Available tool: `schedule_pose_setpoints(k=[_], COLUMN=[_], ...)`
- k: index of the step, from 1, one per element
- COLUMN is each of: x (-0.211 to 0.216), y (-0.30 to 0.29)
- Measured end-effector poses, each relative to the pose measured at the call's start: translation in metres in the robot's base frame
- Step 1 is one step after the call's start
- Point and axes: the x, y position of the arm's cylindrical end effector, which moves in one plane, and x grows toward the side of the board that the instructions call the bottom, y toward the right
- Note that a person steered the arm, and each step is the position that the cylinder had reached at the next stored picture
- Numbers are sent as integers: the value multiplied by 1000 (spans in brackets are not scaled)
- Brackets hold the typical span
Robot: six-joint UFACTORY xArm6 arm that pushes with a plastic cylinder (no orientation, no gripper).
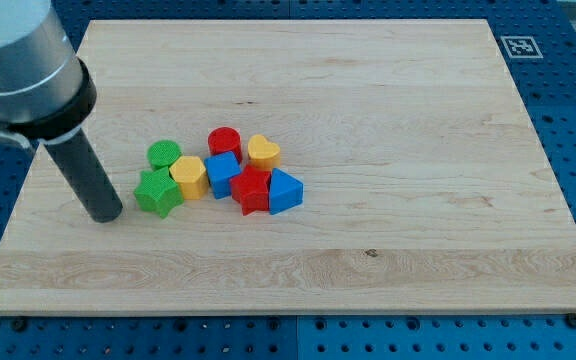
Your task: Point your arm at the green star
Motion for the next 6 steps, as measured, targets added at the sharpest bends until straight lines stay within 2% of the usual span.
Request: schedule_pose_setpoints(k=[1, 2, 3, 4, 6], x=[18, 12, -13, -32, -14], y=[7, -13, -19, -6, 31])
